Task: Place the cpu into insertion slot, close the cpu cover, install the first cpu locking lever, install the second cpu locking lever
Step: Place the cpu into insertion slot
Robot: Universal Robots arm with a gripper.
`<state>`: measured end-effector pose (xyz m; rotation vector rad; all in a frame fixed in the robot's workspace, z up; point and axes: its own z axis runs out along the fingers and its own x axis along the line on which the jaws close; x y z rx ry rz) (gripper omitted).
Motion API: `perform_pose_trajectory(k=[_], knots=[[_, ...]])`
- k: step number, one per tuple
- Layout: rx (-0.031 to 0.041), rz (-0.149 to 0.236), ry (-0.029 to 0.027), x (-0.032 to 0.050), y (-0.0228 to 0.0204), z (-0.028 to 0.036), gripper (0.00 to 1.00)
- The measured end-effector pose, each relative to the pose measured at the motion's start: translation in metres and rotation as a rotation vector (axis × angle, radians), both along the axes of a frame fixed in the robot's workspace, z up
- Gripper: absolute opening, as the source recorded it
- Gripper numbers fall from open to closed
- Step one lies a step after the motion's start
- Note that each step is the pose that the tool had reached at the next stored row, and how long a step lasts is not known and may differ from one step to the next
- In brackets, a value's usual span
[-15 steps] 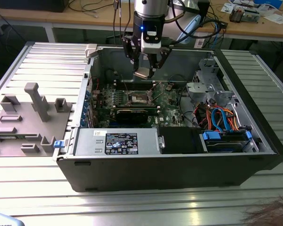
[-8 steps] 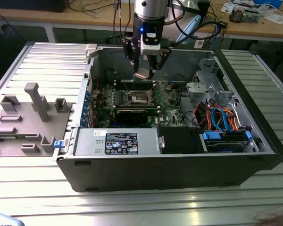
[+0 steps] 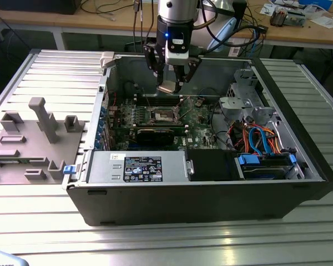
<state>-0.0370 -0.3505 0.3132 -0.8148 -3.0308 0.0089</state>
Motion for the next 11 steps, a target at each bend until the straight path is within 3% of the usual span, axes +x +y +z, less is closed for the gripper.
perform_pose_trajectory(k=[11], knots=[[-0.0013,-0.007,0.0000,0.0010,0.0000,0.0001,0.55]])
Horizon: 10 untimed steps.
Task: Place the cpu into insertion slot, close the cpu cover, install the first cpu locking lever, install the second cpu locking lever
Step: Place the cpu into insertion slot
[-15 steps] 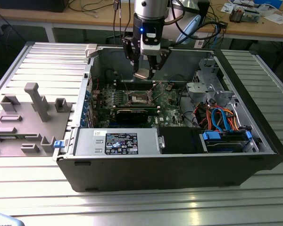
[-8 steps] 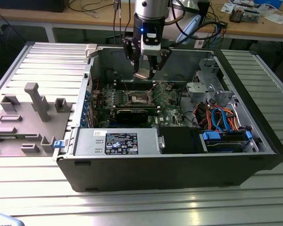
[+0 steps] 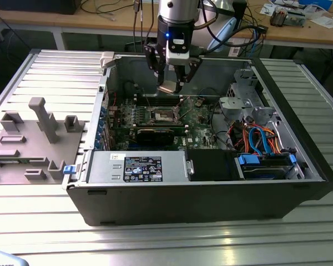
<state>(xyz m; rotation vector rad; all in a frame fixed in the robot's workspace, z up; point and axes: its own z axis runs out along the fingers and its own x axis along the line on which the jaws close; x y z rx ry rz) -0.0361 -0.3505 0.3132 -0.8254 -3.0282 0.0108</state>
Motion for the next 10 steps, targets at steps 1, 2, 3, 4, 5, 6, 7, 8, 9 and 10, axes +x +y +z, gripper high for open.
perform_pose_trajectory(k=[1,2,3,4,5,6,7,8,9,10], knots=[[0.0000,-0.002,0.0000,0.0000,0.0000,0.0000,0.55],[0.0000,-0.004,0.0000,0.0000,0.0000,0.0000,0.55],[0.0001,-0.007,0.0000,0.0000,0.0000,0.0000,0.55],[0.0001,-0.009,0.0001,0.0000,0.0000,0.0000,0.55],[0.0000,-0.010,0.0001,0.0000,0.0000,0.0000,0.55],[0.0000,-0.010,0.0000,0.0000,0.0000,0.0000,0.55],[0.0000,-0.010,0.0001,0.0000,0.0000,-0.0001,0.55],[0.0000,-0.011,0.0000,0.0000,0.0000,-0.0001,0.55],[0.0000,-0.012,0.0001,0.0000,0.0000,-0.0001,0.55],[0.0000,-0.012,0.0001,0.0000,0.0000,-0.0001,0.55]])
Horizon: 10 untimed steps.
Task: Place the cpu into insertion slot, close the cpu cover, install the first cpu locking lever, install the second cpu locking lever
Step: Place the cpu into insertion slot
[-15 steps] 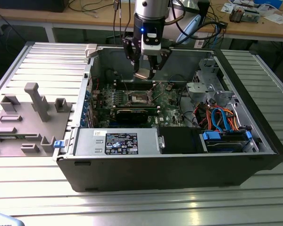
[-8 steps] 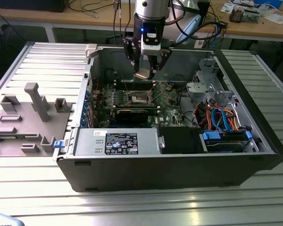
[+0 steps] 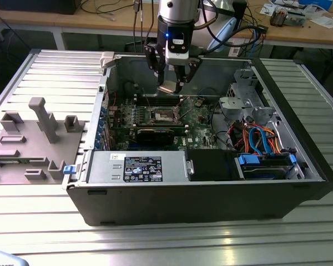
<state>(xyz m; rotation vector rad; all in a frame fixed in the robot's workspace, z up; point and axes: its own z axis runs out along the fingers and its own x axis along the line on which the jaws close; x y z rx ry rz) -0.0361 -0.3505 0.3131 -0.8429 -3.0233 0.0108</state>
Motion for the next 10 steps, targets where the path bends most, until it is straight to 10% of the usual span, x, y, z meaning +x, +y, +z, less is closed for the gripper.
perform_pose_trajectory(k=[10], knots=[[0.0000,-0.022,0.0000,0.0000,0.0000,-0.0017,0.55]])
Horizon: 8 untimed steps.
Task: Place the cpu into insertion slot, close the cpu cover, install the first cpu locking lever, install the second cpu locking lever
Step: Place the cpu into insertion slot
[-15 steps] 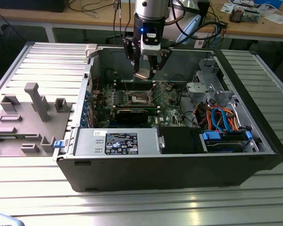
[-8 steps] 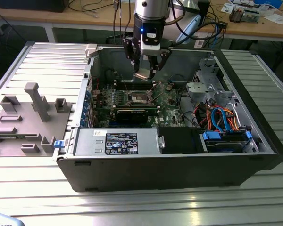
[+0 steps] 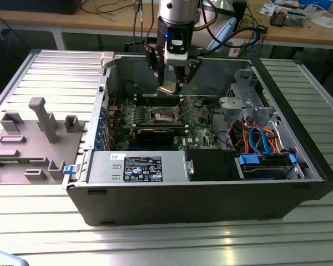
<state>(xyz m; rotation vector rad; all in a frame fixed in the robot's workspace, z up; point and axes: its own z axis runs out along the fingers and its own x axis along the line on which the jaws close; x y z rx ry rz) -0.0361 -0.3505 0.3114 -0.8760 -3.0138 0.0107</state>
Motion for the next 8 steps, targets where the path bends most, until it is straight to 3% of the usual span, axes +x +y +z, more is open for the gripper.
perform_pose_trajectory(k=[4,6,8], knots=[[0.0000,-0.002,-0.0001,0.0000,0.0000,-0.0001,0.55],[0.0001,-0.029,-0.0001,0.0000,0.0000,-0.0043,0.55],[0.0000,-0.029,-0.0001,0.0000,0.0000,-0.0045,0.55]])
